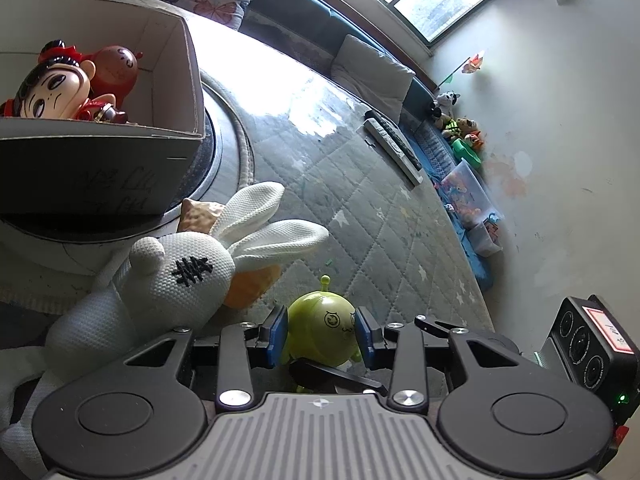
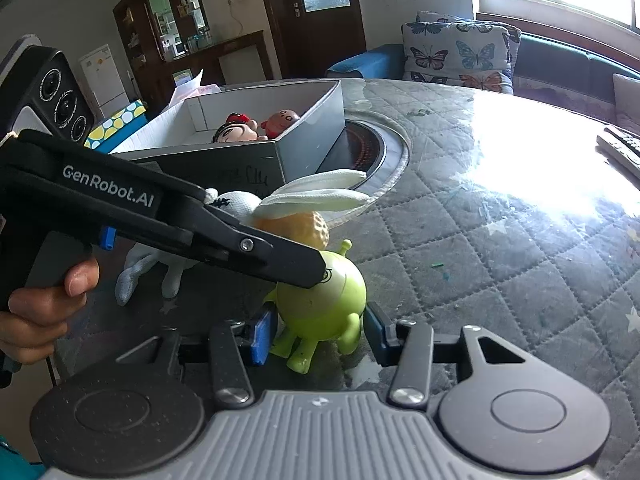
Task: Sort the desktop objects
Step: 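Move the left tool back and close on the green alien toy, then carry the green alien with the left tool into the box and release, then move the left tool to the white plush rabbit and close on it, then lift the rabbit with the left tool over the box and release inside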
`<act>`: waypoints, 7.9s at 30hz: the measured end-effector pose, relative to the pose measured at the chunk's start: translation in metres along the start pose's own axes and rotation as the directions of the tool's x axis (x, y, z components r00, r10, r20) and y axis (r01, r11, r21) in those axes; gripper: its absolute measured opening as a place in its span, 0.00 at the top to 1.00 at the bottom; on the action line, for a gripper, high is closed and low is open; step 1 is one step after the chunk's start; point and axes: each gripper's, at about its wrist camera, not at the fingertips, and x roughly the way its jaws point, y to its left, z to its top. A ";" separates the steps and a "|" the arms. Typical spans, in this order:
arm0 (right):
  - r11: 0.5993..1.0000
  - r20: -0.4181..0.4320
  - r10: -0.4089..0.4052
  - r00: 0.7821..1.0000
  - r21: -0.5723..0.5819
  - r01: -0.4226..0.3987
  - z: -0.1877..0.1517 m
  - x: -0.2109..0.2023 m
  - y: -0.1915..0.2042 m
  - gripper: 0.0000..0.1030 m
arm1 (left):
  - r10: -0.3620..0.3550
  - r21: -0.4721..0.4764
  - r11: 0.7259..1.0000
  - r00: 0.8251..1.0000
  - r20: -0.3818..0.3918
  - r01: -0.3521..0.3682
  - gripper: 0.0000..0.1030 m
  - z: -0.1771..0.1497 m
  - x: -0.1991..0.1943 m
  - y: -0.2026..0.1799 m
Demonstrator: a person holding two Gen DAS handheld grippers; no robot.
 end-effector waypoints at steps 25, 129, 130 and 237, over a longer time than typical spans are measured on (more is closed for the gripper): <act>0.962 0.080 0.141 0.987 -0.246 -0.117 0.133 0.043 0.090 0.54 | 0.101 -0.074 0.994 0.944 0.315 -0.082 0.62 0.060 -0.128 0.053; 0.955 0.020 0.078 0.997 -0.290 -0.069 0.033 0.034 0.089 0.23 | 0.201 0.105 0.972 0.975 0.100 -0.211 0.62 -0.021 -0.086 0.068; 0.955 0.021 0.077 0.997 -0.290 -0.068 0.033 0.034 0.089 0.23 | 0.202 0.101 0.972 0.975 0.097 -0.212 0.62 -0.022 -0.086 0.070; 0.943 0.059 0.235 0.970 -0.257 -0.213 0.177 0.144 0.143 0.26 | 0.383 -0.176 0.923 0.871 0.308 -0.343 0.71 0.086 -0.147 0.138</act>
